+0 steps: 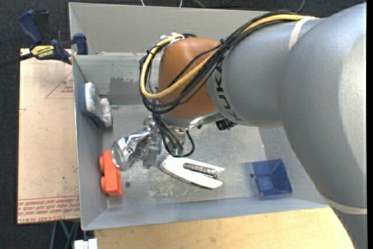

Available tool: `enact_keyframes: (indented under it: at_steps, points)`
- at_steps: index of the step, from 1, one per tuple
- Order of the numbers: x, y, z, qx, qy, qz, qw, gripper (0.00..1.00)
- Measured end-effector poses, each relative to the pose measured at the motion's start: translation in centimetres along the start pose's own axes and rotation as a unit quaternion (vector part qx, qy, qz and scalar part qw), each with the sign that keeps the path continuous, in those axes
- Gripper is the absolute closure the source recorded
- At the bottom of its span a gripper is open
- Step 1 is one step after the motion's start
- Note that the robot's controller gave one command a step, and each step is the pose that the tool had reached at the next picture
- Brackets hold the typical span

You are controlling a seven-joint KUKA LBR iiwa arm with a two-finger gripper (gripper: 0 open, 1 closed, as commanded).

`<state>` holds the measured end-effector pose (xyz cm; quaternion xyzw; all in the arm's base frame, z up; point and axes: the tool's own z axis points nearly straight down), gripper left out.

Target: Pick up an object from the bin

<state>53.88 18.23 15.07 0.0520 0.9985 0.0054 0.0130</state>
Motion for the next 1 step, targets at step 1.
enact_keyframes:
  at_steps: [1]
  points:
    - [-0.68, -5.30, -10.59, -0.001, -0.0034, -0.048, 0.9989, 1.00]
